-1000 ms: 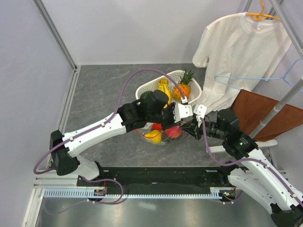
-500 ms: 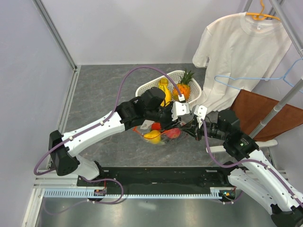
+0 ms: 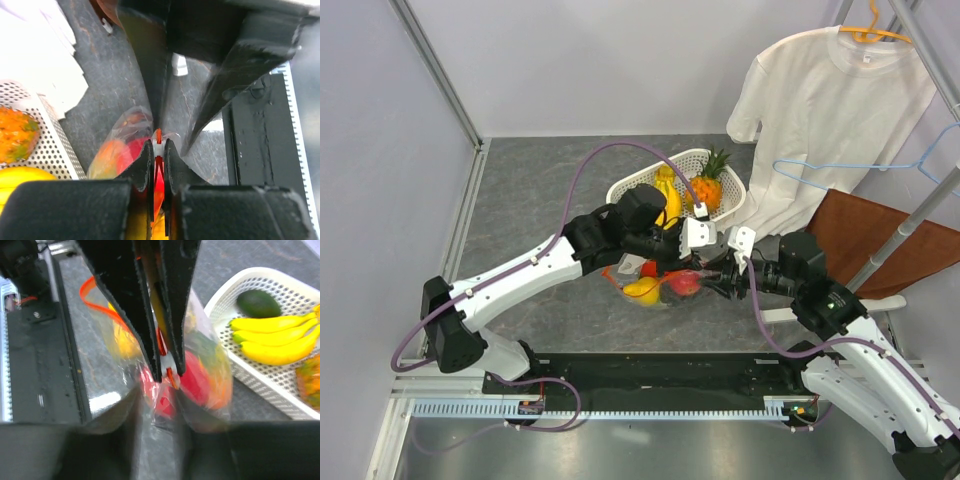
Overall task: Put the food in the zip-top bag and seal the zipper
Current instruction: Zip the zipper food storage bag at the center of the board.
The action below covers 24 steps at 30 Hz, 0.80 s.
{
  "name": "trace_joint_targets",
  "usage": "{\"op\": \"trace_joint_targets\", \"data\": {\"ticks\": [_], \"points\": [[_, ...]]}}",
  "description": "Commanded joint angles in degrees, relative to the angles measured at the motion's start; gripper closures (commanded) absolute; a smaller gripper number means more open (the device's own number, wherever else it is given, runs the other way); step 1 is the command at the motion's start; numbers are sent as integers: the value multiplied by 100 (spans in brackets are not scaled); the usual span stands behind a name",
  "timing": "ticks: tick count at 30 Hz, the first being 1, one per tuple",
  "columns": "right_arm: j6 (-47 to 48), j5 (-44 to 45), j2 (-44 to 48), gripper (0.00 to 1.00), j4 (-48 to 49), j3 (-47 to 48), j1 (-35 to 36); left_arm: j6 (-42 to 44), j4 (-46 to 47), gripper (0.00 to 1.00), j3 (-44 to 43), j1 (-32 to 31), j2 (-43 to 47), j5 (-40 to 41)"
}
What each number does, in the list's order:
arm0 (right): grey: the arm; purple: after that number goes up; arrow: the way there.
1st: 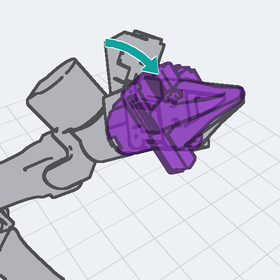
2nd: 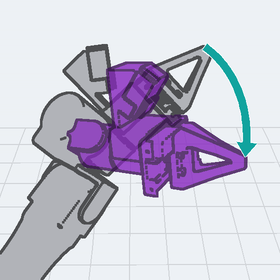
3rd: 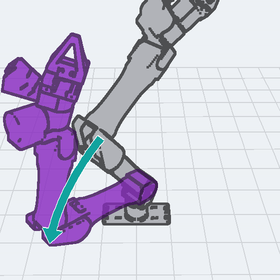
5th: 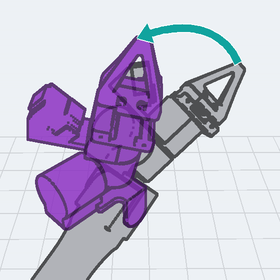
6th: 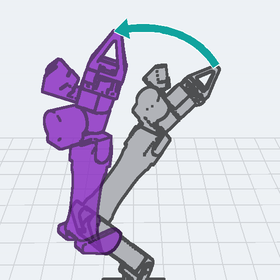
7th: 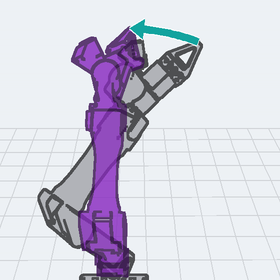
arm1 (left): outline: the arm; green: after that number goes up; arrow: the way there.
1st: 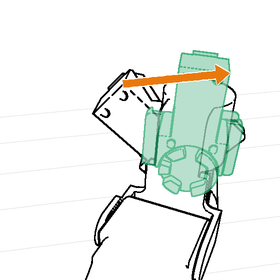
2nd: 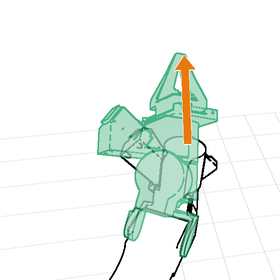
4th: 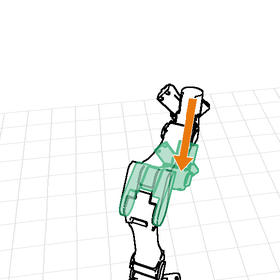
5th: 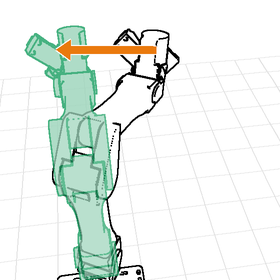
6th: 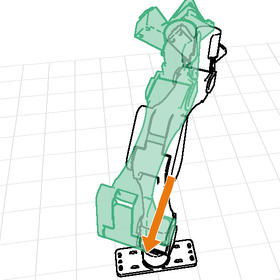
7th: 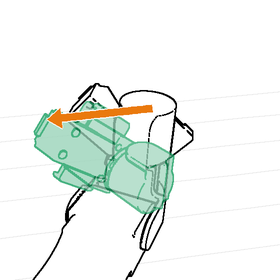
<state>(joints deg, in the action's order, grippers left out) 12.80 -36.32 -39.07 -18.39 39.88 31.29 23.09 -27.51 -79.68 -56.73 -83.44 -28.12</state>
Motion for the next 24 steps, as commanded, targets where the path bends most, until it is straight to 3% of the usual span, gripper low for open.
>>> {"op": "trace_joint_targets", "data": {"ticks": [1, 5, 14, 17, 20, 24], "points": [[766, -227, -22, 45, -278, 362, 18, 415, -9, 98, 242, 215, 345, -640], [1163, -121, -118, 45, -314, 442, 18, 468, -27, 98, 225, 338, 381, -1169], [1129, -359, -531, 56, 2, 635, 18, 486, -132, 98, 119, 338, 285, -1398], [1023, -411, -593, 72, 64, 627, 18, 494, -123, 98, 111, 347, 293, -1398], [997, -359, -593, 96, 90, 600, 18, 459, -123, 98, 119, 355, 302, -1389], [1049, -271, -444, 100, 64, 548, 9, 451, -211, 98, 181, 504, 337, -1363]]}}
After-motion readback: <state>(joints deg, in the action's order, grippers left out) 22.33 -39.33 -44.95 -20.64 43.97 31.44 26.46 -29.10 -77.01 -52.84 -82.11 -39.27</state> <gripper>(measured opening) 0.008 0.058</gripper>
